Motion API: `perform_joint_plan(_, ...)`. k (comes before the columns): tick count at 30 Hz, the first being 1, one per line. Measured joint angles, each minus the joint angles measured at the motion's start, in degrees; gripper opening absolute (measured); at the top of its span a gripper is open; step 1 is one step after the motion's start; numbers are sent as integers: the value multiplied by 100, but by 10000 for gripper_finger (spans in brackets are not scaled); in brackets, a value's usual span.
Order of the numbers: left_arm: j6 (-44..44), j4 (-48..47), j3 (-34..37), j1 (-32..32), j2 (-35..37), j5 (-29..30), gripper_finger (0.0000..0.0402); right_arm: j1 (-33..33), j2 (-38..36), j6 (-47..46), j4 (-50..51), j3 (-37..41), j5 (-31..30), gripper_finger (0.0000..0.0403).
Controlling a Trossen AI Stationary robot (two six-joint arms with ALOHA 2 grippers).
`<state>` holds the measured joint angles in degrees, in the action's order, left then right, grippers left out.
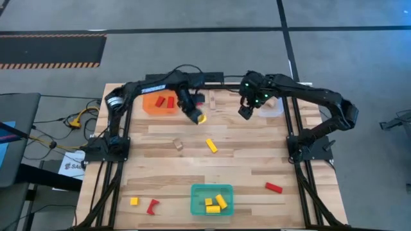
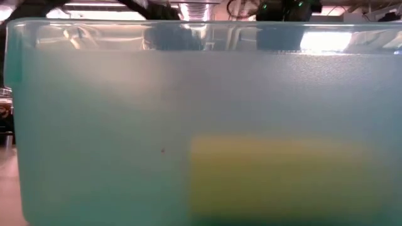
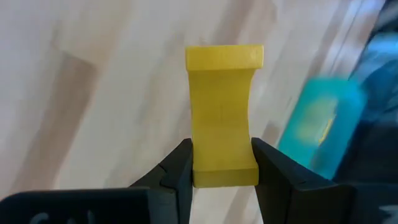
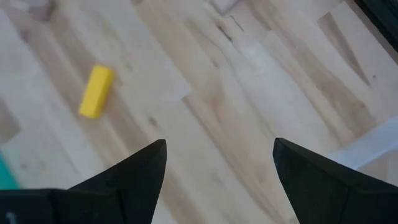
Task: Sort & place blocks by color
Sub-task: Put the yellow block into the blue bin
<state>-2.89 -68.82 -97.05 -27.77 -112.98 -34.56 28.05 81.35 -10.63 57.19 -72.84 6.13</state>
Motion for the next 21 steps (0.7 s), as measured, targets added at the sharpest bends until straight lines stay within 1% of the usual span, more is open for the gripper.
perform_joint_plan(1, 60, -43, 95, 212, 207, 207, 102, -70, -113, -70, 57, 0, -3, 315)
perform_joint_plan(3, 108, 64, 432, 654, 670, 402, 102, -231, -351, -250, 138, 0, -13, 315)
perform_joint_plan(6, 44, 820, 1201, 1414, 1333, 479, 102, -515, -723, -626, 160, -2, -13, 315)
perform_joint_plan(7, 65, 1184, 1526, 1682, 1517, 528, 102, -622, -843, -760, 162, -2, -26, 315)
perform_joint_plan(10, 177, 2717, 2515, 2367, 1897, 759, 102, -983, -1148, -1187, 153, -4, -260, 315)
perform_joint_plan(13, 187, 4049, 3215, 2931, 1994, 993, 102, -1284, -1354, -1592, 155, -4, -525, 315)
perform_joint_plan(15, 248, 4491, 3393, 3259, 1994, 1056, 102, -1431, -1448, -1897, 177, -4, -599, 315)
perform_joint_plan(17, 355, 4792, 3407, 3511, 1996, 1065, 102, -1554, -1506, -2160, 171, -4, -627, 315)
perform_joint_plan(21, 782, 5023, 3442, 3802, 1997, 1111, 102, -1783, -1525, -2618, 130, -4, -792, 315)
